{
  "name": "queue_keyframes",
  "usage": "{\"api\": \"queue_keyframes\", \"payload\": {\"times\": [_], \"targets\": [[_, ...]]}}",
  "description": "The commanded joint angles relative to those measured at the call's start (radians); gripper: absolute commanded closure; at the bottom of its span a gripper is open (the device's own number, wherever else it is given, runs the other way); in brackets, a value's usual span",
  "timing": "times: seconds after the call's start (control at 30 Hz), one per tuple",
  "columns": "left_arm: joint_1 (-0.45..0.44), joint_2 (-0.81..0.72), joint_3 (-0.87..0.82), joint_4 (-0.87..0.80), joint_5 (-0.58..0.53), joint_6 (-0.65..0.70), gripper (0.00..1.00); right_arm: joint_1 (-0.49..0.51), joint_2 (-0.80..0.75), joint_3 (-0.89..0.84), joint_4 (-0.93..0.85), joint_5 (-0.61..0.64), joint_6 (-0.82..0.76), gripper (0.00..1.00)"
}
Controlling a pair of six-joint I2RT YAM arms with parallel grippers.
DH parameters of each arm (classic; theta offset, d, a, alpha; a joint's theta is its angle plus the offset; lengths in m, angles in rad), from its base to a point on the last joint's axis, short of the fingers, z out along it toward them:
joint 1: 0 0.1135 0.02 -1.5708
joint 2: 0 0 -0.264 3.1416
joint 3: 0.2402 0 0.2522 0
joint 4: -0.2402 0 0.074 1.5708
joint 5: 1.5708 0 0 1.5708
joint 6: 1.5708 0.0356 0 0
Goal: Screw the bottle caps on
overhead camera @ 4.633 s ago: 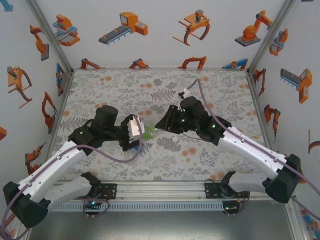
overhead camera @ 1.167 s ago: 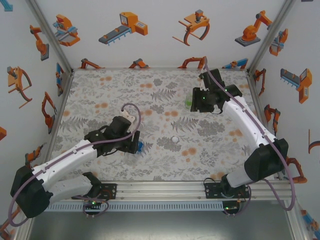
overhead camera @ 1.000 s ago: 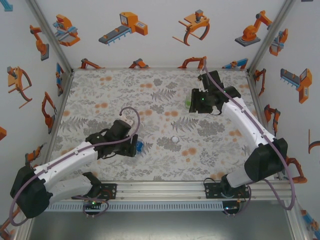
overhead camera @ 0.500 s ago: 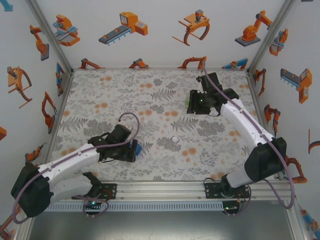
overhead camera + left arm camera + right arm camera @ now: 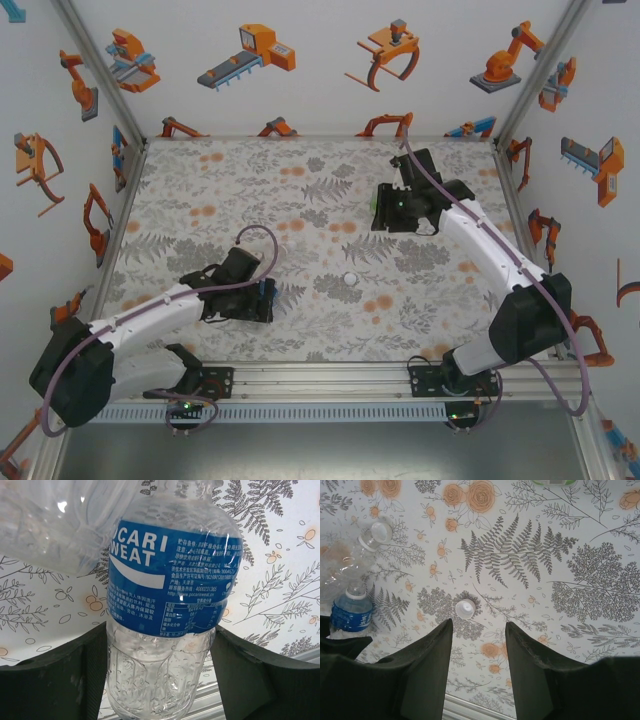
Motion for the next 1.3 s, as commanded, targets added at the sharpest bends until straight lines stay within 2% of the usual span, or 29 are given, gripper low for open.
{"api": "queue_keyframes", "payload": {"times": [0.0, 0.33, 0.53, 0.87, 1.1, 1.23, 1.27], "targets": [[0.006, 0.047, -0.01, 0.015, 0.042, 0.007, 0.32, 0.016, -0.001, 0.001, 0.014, -0.012, 0.015, 0.54], [-0.003, 0.031, 0.031, -0.016, 0.053, 0.032, 0.43, 0.018, -0.013, 0.012, -0.003, 0.003, 0.006, 0.55], [-0.017, -0.037, 0.054, -0.031, 0.108, 0.075, 0.5, 0.021, -0.031, 0.001, 0.006, 0.006, 0.013, 0.55], [-0.032, -0.202, 0.161, -0.077, 0.26, 0.281, 0.6, 0.057, -0.051, 0.013, -0.001, 0.005, 0.008, 0.55], [-0.02, -0.268, 0.313, -0.133, 0.248, 0.502, 0.69, 0.096, -0.055, 0.01, -0.022, -0.008, 0.008, 0.56], [0.043, -0.268, 0.358, -0.106, 0.288, 0.586, 0.83, 0.13, -0.049, -0.008, -0.019, 0.002, 0.021, 0.57], [0.076, -0.261, 0.365, -0.084, 0.32, 0.592, 0.9, 0.141, -0.046, -0.012, -0.019, 0.007, 0.026, 0.57]]}}
